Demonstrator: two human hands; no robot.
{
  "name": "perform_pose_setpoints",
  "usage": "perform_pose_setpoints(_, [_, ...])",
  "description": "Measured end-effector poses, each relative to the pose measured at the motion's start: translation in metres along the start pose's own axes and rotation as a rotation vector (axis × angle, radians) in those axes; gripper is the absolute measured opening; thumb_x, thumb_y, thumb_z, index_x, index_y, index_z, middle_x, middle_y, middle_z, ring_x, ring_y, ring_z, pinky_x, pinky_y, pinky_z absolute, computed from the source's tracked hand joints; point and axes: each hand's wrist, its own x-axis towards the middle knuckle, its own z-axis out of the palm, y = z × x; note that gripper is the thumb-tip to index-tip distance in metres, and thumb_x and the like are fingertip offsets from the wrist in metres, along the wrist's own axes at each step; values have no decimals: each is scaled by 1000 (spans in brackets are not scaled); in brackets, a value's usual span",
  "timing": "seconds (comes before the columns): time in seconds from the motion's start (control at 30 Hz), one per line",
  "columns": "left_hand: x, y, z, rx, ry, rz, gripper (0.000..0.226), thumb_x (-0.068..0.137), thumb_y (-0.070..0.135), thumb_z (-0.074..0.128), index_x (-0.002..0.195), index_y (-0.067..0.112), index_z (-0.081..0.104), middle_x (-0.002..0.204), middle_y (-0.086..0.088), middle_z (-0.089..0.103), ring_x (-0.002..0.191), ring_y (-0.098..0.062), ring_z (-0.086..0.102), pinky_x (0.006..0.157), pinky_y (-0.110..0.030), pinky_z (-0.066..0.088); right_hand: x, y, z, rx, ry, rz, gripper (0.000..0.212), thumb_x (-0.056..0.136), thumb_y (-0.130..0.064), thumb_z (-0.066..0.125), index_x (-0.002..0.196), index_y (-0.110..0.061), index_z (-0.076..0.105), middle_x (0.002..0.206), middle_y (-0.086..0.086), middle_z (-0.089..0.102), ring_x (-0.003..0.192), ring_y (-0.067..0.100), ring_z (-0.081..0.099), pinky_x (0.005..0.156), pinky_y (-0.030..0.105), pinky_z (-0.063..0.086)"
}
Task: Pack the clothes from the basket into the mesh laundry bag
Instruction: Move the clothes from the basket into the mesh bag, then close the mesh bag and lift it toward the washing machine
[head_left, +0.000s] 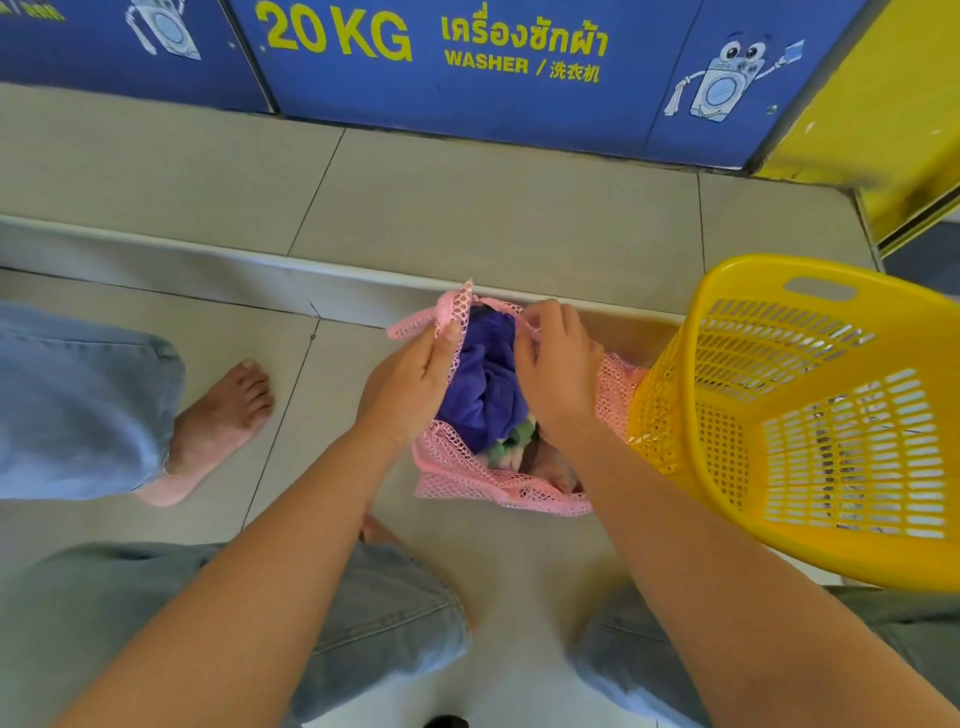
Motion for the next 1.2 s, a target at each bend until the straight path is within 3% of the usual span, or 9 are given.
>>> perform_pose_setpoints(0.07, [-3, 1, 0, 40, -11, 22, 49, 101, 52, 21, 138, 33, 49, 123, -4, 65, 111, -31, 58, 87, -34, 44, 23, -4, 1, -72, -68, 11, 21, 96, -29, 50, 115, -23, 56, 118, 0, 57, 110, 25, 54, 88, 42, 36])
perform_pose_setpoints(0.13, [-6, -1, 1, 61, -2, 93, 44, 100, 52, 23, 110, 30, 60, 95, 0, 67, 93, -31, 61, 75, -34, 46, 45, -11, 5, -109, -201, 3, 32, 94, -33, 53, 126, -30, 54, 127, 1, 53, 120, 25, 47, 95, 46, 35])
perform_pose_setpoints(0.23, [-10, -2, 0, 111, 54, 202, 38, 99, 49, 24, 80, 32, 51, 67, 12, 48, 68, -22, 48, 62, -29, 35, 70, -20, 15, -146, -451, 25, 42, 94, -34, 51, 135, -41, 48, 135, 2, 47, 128, 25, 39, 104, 49, 29])
perform_pose_setpoints(0.37, [-10, -6, 2, 190, 121, 366, 41, 104, 39, 31, 107, 14, 63, 80, 1, 63, 68, -29, 57, 61, -27, 38, 87, -18, 25, -175, -483, -19, 26, 94, -26, 46, 111, -39, 60, 118, -1, 58, 120, 25, 46, 93, 44, 28])
perform_pose_setpoints(0.53, [-4, -10, 6, 208, 69, 288, 36, 103, 39, 35, 116, 18, 62, 94, -4, 69, 80, -35, 60, 64, -32, 42, 100, -6, 11, -197, -386, -28, 25, 93, -18, 42, 108, -28, 59, 106, 1, 69, 105, 28, 59, 90, 42, 30])
perform_pose_setpoints(0.73, [-9, -9, 16, 387, -127, 284, 42, 98, 52, 38, 140, 45, 39, 132, 12, 60, 106, -25, 62, 78, -31, 46, 113, 7, -12, -191, -331, -65, 24, 92, -14, 45, 109, -19, 61, 113, 11, 67, 103, 35, 61, 86, 39, 45])
perform_pose_setpoints(0.87, [-9, 6, 14, 609, -60, 300, 48, 93, 66, 30, 126, 39, 52, 112, 6, 69, 94, -27, 65, 69, -31, 43, 111, 2, -18, -64, -347, -38, 18, 91, -15, 51, 103, -17, 64, 106, 7, 69, 96, 30, 62, 72, 29, 42])
perform_pose_setpoints(1.03, [8, 35, 2, 524, 228, 292, 28, 101, 40, 37, 104, 21, 57, 90, -4, 68, 77, -34, 62, 58, -33, 36, 101, 1, -25, 39, -351, -69, 12, 86, -13, 59, 95, -17, 67, 98, 4, 70, 90, 22, 62, 74, 29, 45])
perform_pose_setpoints(1.2, [53, 34, 8, 319, 257, 214, 30, 98, 29, 47, 125, 22, 59, 127, -3, 61, 117, -28, 49, 94, -40, 37, 90, 4, -28, 94, -332, -99, 11, 86, -12, 60, 93, -18, 66, 93, 1, 69, 84, 17, 60, 72, 28, 45])
